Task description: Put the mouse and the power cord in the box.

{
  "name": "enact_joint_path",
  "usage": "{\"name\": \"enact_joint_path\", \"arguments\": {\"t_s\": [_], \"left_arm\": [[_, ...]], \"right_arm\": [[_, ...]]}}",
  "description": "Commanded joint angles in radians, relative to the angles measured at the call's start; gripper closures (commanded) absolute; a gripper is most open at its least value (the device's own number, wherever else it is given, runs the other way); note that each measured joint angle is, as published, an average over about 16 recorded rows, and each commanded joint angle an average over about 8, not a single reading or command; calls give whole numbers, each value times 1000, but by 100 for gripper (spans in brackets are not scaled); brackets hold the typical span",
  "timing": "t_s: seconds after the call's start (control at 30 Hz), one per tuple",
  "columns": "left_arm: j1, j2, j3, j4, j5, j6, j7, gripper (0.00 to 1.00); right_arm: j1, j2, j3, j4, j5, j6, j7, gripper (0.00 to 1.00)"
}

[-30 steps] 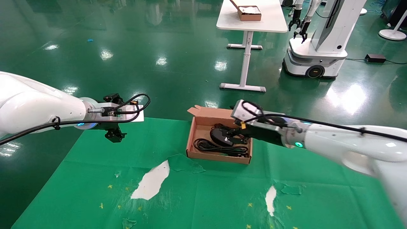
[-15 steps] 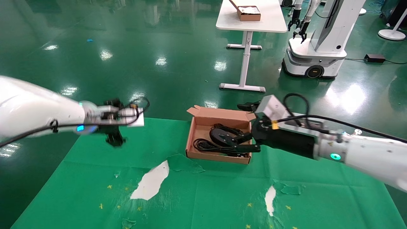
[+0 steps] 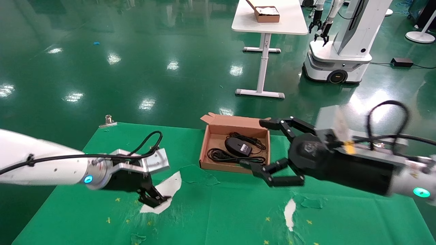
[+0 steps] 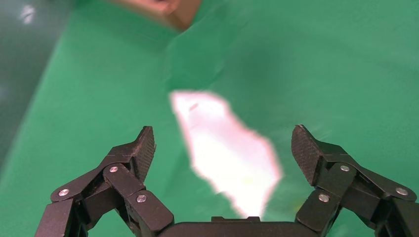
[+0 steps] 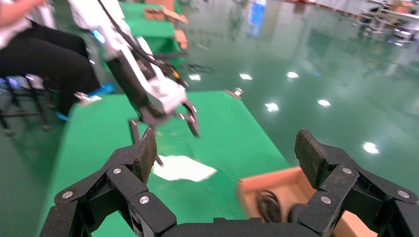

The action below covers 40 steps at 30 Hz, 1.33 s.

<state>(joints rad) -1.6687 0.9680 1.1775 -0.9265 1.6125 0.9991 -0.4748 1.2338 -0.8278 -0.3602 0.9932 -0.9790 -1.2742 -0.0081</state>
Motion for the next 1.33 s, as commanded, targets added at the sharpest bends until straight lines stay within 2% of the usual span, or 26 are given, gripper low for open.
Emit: {"name": "enact_joint_path", "arguments": {"t_s": [0.03, 0.57, 1.23, 1.33], "left_arm": [[29, -17, -43, -17, -43, 24, 14, 0], [258, -155, -389, -155, -382, 215, 124, 0], [543, -326, -820, -327, -806, 454, 262, 0], [564, -339, -852, -340, -837, 471, 273, 0]], "right_arm": [[-19, 26, 10, 34, 29, -26, 23, 0], [-154, 210, 78, 281, 240, -214, 189, 0], [-158, 217, 79, 290, 249, -221, 195, 0], [-158, 217, 79, 290, 249, -221, 195, 0]]}}
